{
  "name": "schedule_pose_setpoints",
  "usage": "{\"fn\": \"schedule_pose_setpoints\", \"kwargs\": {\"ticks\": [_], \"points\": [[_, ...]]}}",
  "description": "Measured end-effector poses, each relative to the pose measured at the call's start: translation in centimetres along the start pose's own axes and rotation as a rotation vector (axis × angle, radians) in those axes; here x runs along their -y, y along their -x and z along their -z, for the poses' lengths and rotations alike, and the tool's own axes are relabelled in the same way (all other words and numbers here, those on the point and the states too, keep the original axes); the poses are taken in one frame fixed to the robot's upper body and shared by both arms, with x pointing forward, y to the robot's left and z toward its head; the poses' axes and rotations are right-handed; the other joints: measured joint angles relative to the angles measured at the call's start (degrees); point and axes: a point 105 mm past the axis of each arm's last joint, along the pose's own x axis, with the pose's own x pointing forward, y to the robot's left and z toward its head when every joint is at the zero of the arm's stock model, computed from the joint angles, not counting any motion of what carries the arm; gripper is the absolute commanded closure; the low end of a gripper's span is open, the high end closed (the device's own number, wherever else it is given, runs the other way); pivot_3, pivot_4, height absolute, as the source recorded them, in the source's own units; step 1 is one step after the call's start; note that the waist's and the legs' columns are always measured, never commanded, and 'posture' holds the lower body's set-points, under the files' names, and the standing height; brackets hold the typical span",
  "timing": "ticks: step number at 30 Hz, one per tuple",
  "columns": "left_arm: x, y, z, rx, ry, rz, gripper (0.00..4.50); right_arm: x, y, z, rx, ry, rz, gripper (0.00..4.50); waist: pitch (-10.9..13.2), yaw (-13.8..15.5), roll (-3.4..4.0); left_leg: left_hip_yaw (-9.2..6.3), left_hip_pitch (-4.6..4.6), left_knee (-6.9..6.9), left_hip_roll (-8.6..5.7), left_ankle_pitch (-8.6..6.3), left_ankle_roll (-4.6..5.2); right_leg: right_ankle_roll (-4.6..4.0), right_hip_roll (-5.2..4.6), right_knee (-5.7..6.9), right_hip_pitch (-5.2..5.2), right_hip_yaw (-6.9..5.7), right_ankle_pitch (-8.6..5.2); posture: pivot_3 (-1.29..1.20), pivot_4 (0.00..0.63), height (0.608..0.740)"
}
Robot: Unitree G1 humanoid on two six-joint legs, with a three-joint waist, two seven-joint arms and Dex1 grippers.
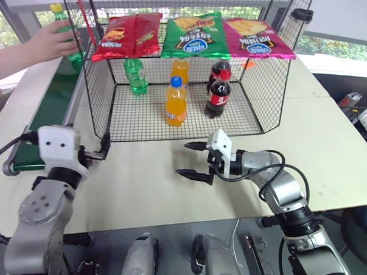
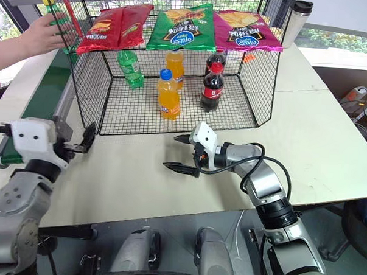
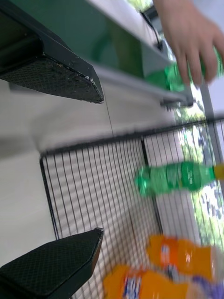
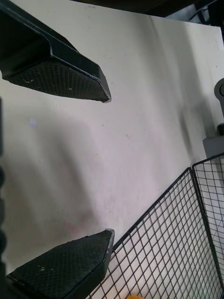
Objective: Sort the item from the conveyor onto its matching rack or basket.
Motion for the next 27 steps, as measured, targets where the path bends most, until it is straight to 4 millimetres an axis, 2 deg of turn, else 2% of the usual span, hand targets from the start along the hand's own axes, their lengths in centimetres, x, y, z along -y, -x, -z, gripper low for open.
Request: {"fn": "schedule_pose_setpoints", "kwargs": {"ticks": [3,7,13,17,27], "points": [[-1.6,0.5,0.4,-0.02,0.005,-0.056,0.06,-0.1,0.0,0.0,-0.001,-0.007,-0.009,0.0,0.0,0.03,-0.01,0.0,0.0,0.0,0.0,0.0,0.0,0.0,0.0,0.0,0.0,0.0,0.0,0.0,0.15,0.74],[-5.1,1.3,1.9,-0.064,0.05,-0.19,0.06,-0.7,0.0,-0.5,0.017,-0.028,-0.054,0.0,0.0,0.02,-0.01,-0.01,0.01,0.0,0.0,0.0,0.0,-0.01,0.0,0.0,0.0,0.0,0.0,0.0,0.15,0.74],[-7.7,1.7,2.6,-0.074,0.126,-0.279,0.06,-1.1,-0.5,-2.3,0.097,-0.004,-0.069,0.0,-0.01,0.03,-0.02,-0.02,0.01,0.01,0.0,0.0,0.0,-0.01,0.0,0.0,0.01,-0.01,0.0,0.0,0.15,0.74],[-8.6,1.6,2.0,-0.05,0.135,-0.297,0.06,-1.3,-1.0,-3.3,0.166,-0.005,-0.076,0.0,-0.01,0.06,-0.02,0.0,0.01,0.01,0.0,0.0,0.0,-0.01,-0.01,0.0,0.02,0.0,0.0,0.0,0.15,0.74],[-9.0,1.2,2.2,-0.059,0.169,-0.321,0.06,-1.3,-0.9,-3.4,0.161,-0.014,-0.069,0.0,-0.01,-0.01,-0.02,-0.01,0.02,0.01,0.0,0.0,0.0,-0.01,-0.01,0.01,0.02,0.0,0.0,0.0,0.15,0.74]]}}
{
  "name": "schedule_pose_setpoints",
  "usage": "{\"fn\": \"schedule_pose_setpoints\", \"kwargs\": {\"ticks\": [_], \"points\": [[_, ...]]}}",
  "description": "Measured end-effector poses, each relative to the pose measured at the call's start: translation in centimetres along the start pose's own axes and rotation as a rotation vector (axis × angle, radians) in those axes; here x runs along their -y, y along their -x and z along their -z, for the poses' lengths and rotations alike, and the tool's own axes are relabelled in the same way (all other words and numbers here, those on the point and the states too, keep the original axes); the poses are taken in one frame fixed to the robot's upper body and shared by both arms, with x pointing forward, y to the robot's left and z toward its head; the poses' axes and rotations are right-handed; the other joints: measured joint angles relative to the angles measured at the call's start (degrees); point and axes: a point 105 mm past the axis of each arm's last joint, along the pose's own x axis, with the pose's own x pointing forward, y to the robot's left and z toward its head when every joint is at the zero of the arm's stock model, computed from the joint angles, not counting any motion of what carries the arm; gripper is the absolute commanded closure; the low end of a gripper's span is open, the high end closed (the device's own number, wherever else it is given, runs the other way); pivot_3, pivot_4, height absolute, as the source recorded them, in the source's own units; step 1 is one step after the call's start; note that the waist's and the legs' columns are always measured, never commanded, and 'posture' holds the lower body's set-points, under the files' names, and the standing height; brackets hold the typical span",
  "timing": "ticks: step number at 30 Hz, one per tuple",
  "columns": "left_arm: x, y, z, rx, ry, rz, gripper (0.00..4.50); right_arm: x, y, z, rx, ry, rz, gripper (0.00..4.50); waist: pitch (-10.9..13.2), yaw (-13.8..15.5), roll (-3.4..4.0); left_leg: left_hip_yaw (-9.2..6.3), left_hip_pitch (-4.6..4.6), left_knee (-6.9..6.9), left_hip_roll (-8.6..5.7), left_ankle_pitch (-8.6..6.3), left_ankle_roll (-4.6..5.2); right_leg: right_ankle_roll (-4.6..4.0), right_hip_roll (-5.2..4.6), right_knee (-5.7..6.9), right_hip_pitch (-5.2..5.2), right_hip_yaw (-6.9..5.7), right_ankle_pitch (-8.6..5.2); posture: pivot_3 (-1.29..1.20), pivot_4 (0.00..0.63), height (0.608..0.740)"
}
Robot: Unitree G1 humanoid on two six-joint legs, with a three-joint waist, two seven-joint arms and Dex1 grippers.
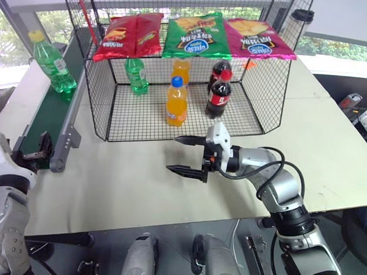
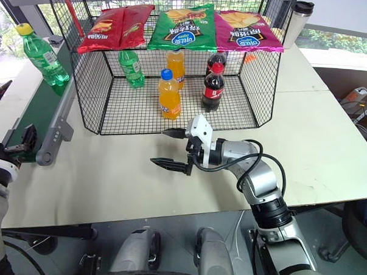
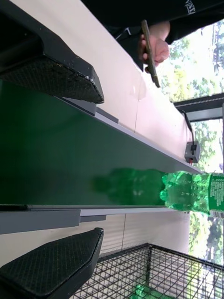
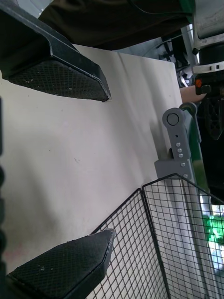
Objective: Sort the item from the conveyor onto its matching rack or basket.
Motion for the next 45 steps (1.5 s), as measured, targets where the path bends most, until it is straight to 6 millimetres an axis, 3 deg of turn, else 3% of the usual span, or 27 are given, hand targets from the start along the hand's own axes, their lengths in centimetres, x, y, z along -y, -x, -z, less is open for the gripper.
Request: {"fn": "schedule_pose_setpoints", "kwargs": {"ticks": [37,40,42,45], "points": [[0.7,-0.8,0.1,0.004,-0.013,0.003,0.06,0.1,0.3,0.0,-0.014,0.025,0.007,0.0,0.0,0.02,0.0,0.02,0.0,0.0,0.0,0.0,0.0,0.0,0.0,-0.01,0.0,0.0,0.0,0.0,0.15,0.74],[0.6,-0.6,0.5,-0.004,-0.029,-0.001,0.87,0.2,0.3,0.0,-0.013,0.028,0.008,0.0,0.0,0.02,0.0,0.01,0.0,0.0,0.0,0.0,0.0,0.0,0.0,-0.01,0.0,0.0,0.0,0.0,0.15,0.74],[0.5,-0.4,0.6,0.0,-0.041,-0.001,1.68,0.2,0.4,0.1,-0.015,0.03,0.009,0.0,0.0,0.08,0.0,0.01,0.0,0.0,0.0,0.0,0.0,-0.01,-0.01,-0.01,0.0,0.0,-0.01,0.0,0.15,0.74],[0.6,-0.2,0.7,0.003,-0.044,0.009,1.75,0.2,0.5,0.2,-0.022,0.031,0.011,0.0,0.0,0.21,0.0,0.0,0.0,0.01,-0.01,0.0,0.0,-0.15,-0.04,-0.01,0.02,0.0,-0.09,0.0,0.15,0.74]]}}
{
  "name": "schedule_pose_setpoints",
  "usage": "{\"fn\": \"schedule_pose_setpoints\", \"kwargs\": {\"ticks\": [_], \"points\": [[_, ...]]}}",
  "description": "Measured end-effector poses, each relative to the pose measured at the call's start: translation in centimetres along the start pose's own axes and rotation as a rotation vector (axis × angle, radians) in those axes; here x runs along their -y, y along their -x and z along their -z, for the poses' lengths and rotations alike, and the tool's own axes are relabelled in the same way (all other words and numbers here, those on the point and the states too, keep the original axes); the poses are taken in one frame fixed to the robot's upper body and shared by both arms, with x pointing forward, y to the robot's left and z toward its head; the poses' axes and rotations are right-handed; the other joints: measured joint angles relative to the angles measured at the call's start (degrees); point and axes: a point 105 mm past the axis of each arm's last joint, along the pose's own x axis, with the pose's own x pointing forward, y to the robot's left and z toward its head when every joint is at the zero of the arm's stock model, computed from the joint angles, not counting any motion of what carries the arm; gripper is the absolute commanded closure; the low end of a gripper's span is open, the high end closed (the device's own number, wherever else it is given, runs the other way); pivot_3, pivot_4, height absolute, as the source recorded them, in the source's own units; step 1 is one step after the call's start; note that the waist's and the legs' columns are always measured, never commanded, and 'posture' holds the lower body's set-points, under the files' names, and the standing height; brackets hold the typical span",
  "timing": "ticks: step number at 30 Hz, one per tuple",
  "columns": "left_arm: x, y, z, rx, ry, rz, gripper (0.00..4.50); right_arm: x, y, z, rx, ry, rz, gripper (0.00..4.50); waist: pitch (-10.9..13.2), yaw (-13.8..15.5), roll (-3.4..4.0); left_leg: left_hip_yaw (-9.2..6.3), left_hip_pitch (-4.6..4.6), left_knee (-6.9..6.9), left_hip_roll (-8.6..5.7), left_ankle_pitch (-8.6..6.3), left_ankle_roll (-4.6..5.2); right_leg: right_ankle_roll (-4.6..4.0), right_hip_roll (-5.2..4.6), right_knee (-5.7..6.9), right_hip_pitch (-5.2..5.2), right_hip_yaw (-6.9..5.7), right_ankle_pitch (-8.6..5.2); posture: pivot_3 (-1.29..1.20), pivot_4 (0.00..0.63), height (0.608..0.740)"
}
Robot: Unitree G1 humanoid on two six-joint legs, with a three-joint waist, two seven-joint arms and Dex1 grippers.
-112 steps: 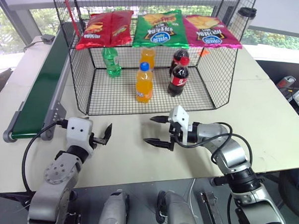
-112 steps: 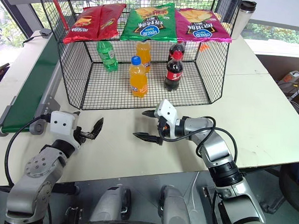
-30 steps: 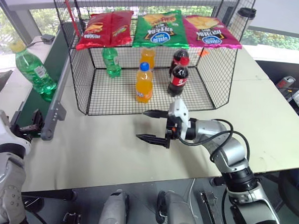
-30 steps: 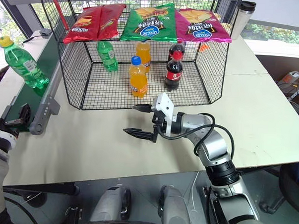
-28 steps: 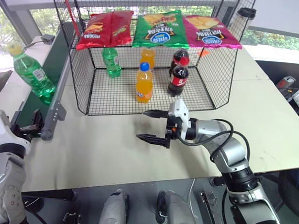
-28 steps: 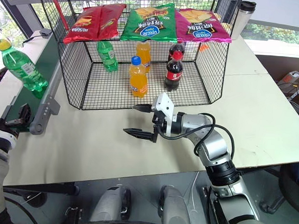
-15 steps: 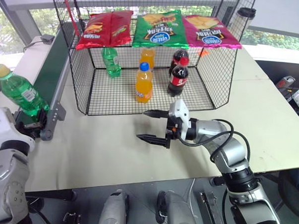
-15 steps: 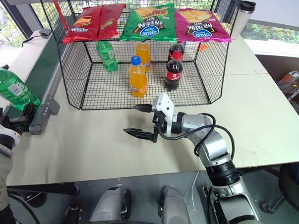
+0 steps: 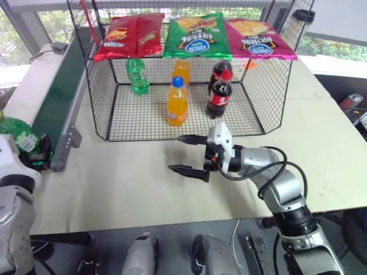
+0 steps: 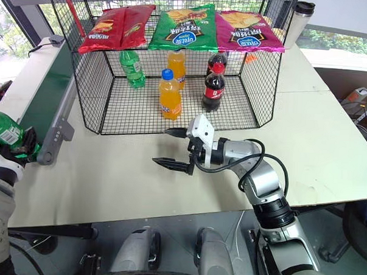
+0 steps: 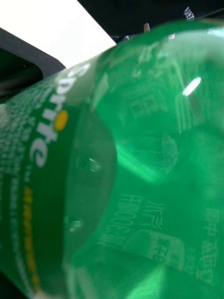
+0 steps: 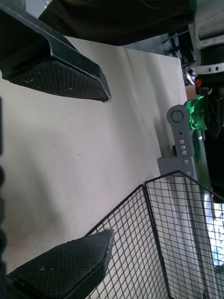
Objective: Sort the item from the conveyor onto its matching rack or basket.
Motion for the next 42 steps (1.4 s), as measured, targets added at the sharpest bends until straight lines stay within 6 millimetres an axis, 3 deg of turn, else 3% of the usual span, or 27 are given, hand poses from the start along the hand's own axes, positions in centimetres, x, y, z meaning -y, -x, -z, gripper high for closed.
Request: {"fn": "schedule_pose_setpoints", "kwargs": {"ticks": [10,14,19,24,29,35,42], "points": [[2.3,-0.4,-3.3,0.124,0.079,0.084,1.75,0.0,0.1,0.1,-0.005,-0.002,-0.007,0.0,-0.01,-0.4,-0.03,0.01,-0.03,-0.01,0.0,0.0,0.0,0.16,0.02,-0.03,-0.02,0.0,0.09,0.0,0.15,0.74],[2.6,-0.6,-4.7,0.164,0.02,0.093,1.75,0.1,0.1,0.3,-0.006,-0.008,-0.004,0.0,-0.01,-0.32,-0.03,-0.02,-0.02,-0.01,0.03,0.0,0.0,0.15,0.08,0.01,-0.03,-0.01,0.09,0.0,0.15,0.74],[6.1,-0.5,-5.8,0.197,-0.03,0.254,1.75,0.4,-0.1,0.4,-0.008,0.0,0.02,0.0,-0.01,-0.07,-0.04,0.02,-0.03,0.01,-0.01,0.0,0.0,0.14,0.01,-0.05,0.01,0.01,0.09,0.0,0.15,0.74],[10.5,0.1,-5.0,0.17,-0.059,0.462,1.75,1.2,-0.1,0.5,-0.033,0.022,0.068,0.0,-0.01,-0.15,-0.03,0.03,-0.04,0.0,0.0,0.0,0.0,0.15,0.04,-0.02,-0.03,0.01,0.09,0.0,0.15,0.74],[14.3,-0.7,-4.2,0.134,0.003,0.576,1.75,1.9,-0.1,1.0,-0.075,0.039,0.107,0.0,-0.01,-0.11,-0.03,0.01,-0.01,0.0,0.0,0.0,0.0,0.15,0.06,0.0,0.0,0.0,0.1,0.0,0.15,0.74],[17.9,-3.2,-1.6,0.059,-0.001,0.589,1.75,3.3,0.2,2.1,-0.163,0.064,0.18,0.0,-0.01,-0.12,-0.03,0.03,-0.05,-0.01,-0.01,0.0,0.0,0.17,0.07,-0.02,-0.04,0.0,0.1,0.0,0.15,0.74],[20.2,-6.2,-1.0,0.067,-0.019,0.526,1.75,3.6,0.5,2.1,-0.202,0.08,0.192,0.0,-0.01,-0.11,-0.03,0.04,-0.06,0.0,-0.01,0.01,0.0,0.19,0.07,-0.01,-0.04,-0.01,0.11,0.0,0.15,0.74]]}}
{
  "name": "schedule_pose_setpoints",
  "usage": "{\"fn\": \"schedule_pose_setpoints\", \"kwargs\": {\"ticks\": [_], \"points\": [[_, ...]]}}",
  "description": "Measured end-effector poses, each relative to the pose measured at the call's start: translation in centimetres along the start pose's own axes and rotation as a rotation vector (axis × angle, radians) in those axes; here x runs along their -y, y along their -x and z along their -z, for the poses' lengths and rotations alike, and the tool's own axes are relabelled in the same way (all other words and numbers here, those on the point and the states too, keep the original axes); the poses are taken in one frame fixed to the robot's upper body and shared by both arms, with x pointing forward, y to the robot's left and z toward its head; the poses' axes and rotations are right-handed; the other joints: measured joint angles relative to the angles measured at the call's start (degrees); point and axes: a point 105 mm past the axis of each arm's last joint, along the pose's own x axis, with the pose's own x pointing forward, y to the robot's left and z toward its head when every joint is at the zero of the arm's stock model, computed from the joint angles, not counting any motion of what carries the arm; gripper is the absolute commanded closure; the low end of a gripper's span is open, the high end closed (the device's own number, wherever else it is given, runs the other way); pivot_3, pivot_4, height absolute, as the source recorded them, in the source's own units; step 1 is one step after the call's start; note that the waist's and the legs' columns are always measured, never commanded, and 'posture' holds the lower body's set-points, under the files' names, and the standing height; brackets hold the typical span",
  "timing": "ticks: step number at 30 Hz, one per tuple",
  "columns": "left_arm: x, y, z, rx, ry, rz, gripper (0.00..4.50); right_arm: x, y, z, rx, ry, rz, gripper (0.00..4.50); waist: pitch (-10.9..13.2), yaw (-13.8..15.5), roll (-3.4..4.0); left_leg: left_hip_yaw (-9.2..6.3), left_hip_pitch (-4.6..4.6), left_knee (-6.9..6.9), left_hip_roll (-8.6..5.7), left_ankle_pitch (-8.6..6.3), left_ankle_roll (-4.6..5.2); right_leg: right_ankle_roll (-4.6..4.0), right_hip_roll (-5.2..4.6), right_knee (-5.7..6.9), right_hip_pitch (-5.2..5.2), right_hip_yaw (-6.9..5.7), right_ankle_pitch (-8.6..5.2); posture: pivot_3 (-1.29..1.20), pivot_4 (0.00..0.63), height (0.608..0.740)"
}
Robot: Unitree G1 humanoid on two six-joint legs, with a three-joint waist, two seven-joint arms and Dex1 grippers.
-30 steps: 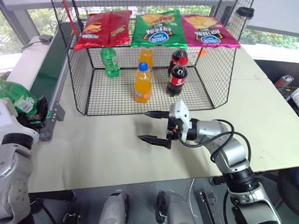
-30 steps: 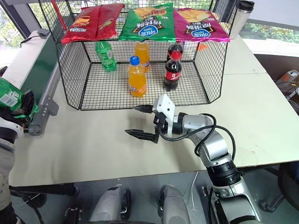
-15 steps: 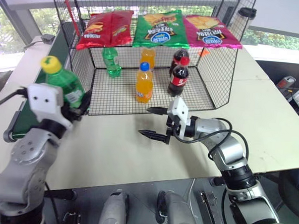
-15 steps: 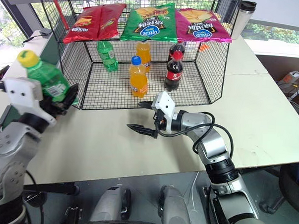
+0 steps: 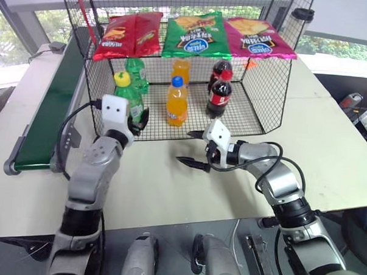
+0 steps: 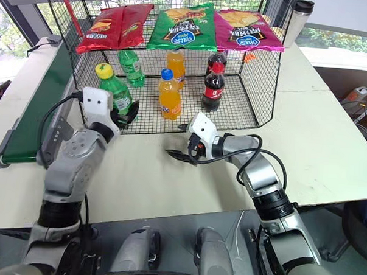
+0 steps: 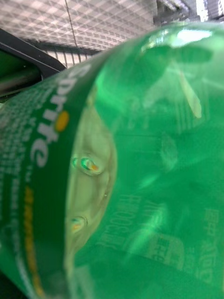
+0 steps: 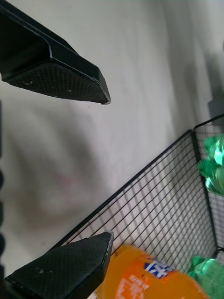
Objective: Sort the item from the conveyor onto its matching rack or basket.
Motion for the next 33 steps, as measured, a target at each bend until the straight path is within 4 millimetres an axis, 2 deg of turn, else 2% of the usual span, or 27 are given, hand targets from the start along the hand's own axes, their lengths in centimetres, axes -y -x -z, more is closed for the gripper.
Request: {"fn": "schedule_pose_setpoints", "kwargs": {"ticks": [5,15,22,24,26,33], "points": [[0.0,-1.5,0.9,-0.015,-0.025,-0.027,1.75,0.3,0.0,-0.1,-0.026,0.014,0.023,0.0,0.0,-0.06,0.0,0.02,-0.01,-0.01,0.0,0.0,0.0,0.01,0.0,-0.01,-0.01,-0.01,0.0,0.0,0.15,0.74],[-0.2,-3.1,3.7,-0.075,0.019,-0.054,1.75,0.5,-0.2,-0.1,-0.036,0.022,0.041,0.0,0.0,0.0,0.0,0.02,-0.01,-0.01,0.0,0.0,0.0,0.01,-0.02,-0.01,0.0,-0.01,0.0,0.0,0.15,0.74],[-0.2,-4.0,4.1,-0.079,0.038,-0.062,1.75,0.5,-0.2,-0.1,-0.036,0.023,0.04,0.0,0.0,-0.02,0.0,0.02,-0.01,-0.01,0.0,0.0,0.0,0.02,-0.02,-0.01,0.0,-0.03,0.01,0.0,0.15,0.74],[-0.2,-4.2,4.2,-0.077,0.043,-0.065,0.67,0.5,-0.2,-0.1,-0.036,0.023,0.039,0.0,0.0,-0.03,0.0,0.03,-0.01,-0.01,0.0,0.0,0.0,0.02,-0.02,-0.01,0.0,-0.02,0.01,0.0,0.15,0.74],[-0.3,-4.3,4.0,-0.066,0.042,-0.068,0.02,0.5,-0.2,-0.1,-0.036,0.023,0.039,0.0,0.0,-0.04,0.0,0.03,-0.01,-0.01,0.0,0.0,0.0,0.02,-0.02,-0.01,0.0,-0.02,0.01,0.0,0.15,0.74],[-0.3,-4.4,3.3,-0.039,0.027,-0.067,0.02,0.4,-0.2,-0.1,-0.036,0.023,0.036,0.0,0.0,-0.05,0.0,0.03,0.01,-0.01,0.0,0.0,0.0,0.02,-0.02,0.01,0.01,-0.03,0.01,0.0,0.15,0.74]]}}
